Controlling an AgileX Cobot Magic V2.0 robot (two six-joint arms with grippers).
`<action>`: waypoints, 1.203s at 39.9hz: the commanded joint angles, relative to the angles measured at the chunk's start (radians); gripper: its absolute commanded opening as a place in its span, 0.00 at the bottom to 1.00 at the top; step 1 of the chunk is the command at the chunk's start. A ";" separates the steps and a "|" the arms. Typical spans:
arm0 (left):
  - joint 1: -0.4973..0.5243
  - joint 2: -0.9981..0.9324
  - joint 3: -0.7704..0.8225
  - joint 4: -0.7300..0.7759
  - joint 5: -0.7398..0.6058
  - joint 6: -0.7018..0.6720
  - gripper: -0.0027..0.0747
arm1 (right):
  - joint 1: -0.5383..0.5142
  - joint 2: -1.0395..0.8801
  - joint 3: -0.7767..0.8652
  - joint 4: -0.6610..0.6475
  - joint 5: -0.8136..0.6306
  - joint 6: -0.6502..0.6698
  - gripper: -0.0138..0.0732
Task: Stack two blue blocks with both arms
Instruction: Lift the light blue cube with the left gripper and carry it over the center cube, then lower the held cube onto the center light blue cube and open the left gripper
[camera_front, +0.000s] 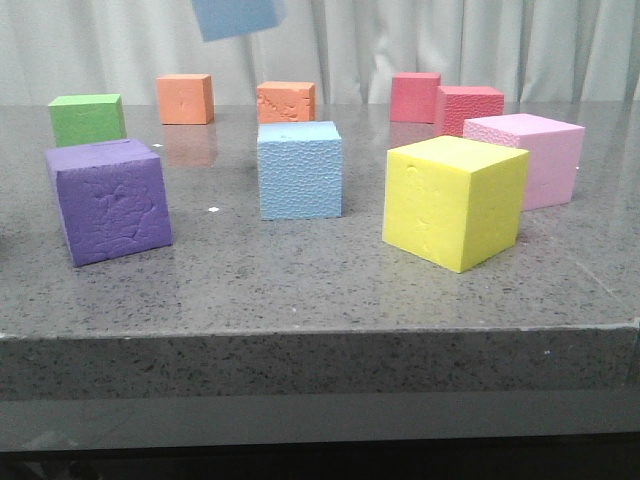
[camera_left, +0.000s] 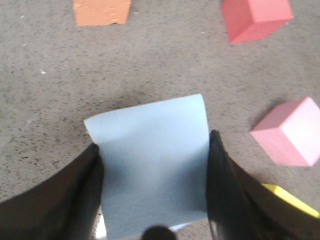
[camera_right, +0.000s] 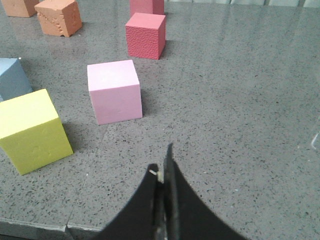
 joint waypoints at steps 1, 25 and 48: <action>-0.047 -0.069 -0.030 -0.025 0.014 0.015 0.37 | -0.005 0.007 -0.025 -0.024 -0.081 -0.005 0.08; -0.123 -0.051 0.133 0.004 0.012 0.037 0.37 | -0.005 0.007 -0.025 -0.013 -0.065 -0.005 0.08; -0.123 -0.010 0.135 0.002 -0.013 0.037 0.71 | -0.005 0.007 -0.025 -0.012 -0.062 -0.005 0.08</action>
